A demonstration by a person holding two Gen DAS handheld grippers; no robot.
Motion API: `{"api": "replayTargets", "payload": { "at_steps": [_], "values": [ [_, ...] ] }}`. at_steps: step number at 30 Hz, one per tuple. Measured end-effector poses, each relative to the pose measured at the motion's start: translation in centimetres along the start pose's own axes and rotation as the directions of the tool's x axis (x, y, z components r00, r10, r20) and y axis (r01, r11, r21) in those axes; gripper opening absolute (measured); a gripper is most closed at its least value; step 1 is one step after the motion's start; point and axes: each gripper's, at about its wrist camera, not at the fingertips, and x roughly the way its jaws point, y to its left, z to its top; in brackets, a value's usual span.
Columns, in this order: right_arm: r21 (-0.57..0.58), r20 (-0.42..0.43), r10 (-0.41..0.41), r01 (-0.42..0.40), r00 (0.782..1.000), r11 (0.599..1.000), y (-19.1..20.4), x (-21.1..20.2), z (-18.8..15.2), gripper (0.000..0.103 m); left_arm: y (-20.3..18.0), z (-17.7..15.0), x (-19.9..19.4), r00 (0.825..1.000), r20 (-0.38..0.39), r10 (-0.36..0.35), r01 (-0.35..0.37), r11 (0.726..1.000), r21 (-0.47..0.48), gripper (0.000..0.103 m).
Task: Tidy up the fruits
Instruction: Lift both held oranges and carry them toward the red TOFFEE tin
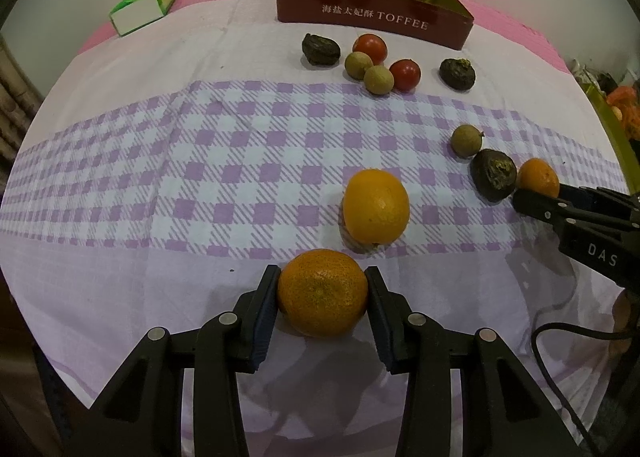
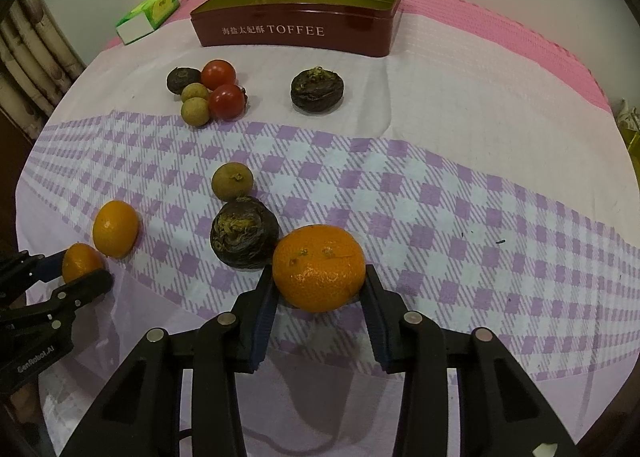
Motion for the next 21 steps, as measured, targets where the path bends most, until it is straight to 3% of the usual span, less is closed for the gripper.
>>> {"api": "replayTargets", "payload": {
  "at_steps": [21],
  "values": [
    [0.057, 0.040, -0.025, 0.023, 0.999, 0.998, -1.6, -2.0, 0.7, 0.037, 2.1, 2.3, -2.9, 0.996, 0.084, 0.010, -0.007, 0.999, -0.037, 0.043]
  ]
}}
